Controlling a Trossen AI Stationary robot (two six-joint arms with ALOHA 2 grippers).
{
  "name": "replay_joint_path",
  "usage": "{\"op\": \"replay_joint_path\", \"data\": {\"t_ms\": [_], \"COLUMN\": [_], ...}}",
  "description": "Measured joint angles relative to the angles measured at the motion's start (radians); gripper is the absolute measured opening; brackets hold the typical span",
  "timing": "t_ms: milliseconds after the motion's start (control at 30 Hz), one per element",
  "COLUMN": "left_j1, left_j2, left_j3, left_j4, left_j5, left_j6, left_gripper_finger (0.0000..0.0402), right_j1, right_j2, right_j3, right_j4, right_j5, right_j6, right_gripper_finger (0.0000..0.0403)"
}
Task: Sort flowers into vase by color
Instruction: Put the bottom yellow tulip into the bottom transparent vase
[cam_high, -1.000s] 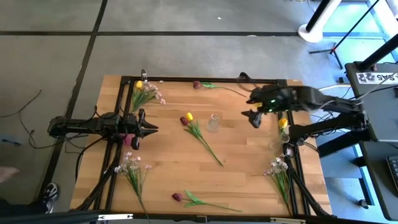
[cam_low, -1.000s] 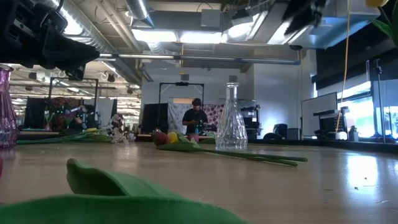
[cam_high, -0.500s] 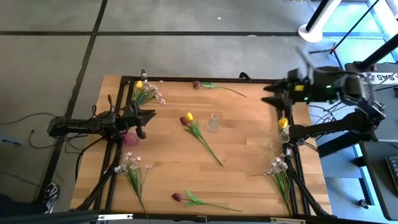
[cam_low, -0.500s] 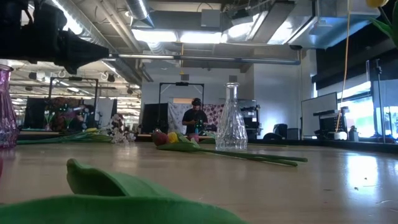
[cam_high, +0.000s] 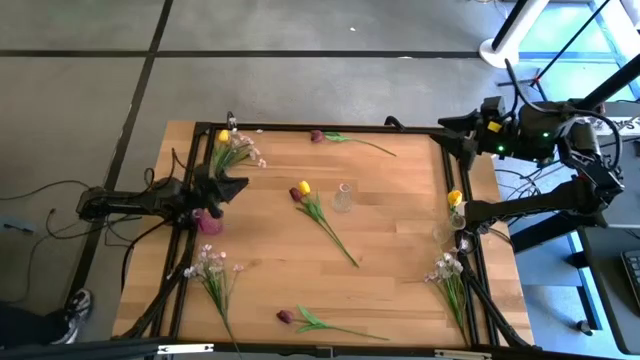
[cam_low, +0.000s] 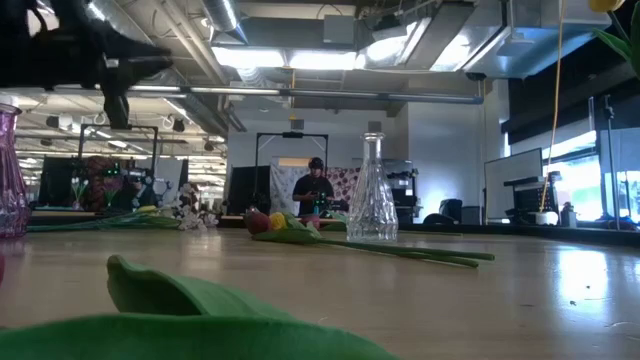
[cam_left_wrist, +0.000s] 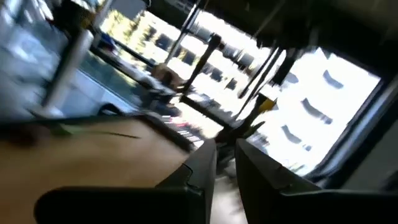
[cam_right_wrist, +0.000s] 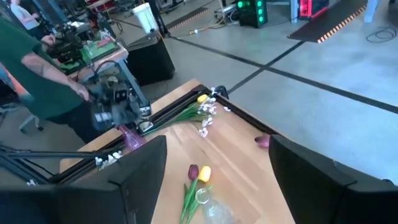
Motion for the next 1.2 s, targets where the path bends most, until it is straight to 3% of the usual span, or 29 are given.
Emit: {"op": "replay_joint_path", "data": {"t_ms": [100, 333, 733, 933, 1200], "left_j1": [0.0, -0.012, -0.123, -0.119, -0.153], "left_j2": [0.0, 0.082, 0.645, 0.871, 1.115], "left_j3": [0.0, 0.069, 0.401, 0.552, 0.746], "left_j4": [0.06, 0.119, 0.116, 0.114, 0.114], "left_j5": [0.038, 0.074, 0.12, 0.114, 0.09], "left_j6": [-0.186, -0.167, 0.066, 0.06, 0.056], "left_gripper_finger": [0.0057, 0.0057, 0.0057, 0.0057, 0.0057], "right_j1": [0.0, 0.0, 0.0, 0.0, 0.0], "right_j2": [0.003, 0.047, 0.079, 0.078, 0.086], "right_j3": [0.0, 0.0, -0.001, -0.001, -0.049], "right_j4": [-0.001, -0.001, -0.003, -0.003, -0.01], "right_j5": [0.0, 0.017, 0.006, -0.036, -0.155], "right_j6": [0.0, -0.061, -0.173, -0.29, -0.299], "right_gripper_finger": [0.028, 0.028, 0.028, 0.028, 0.028]}}
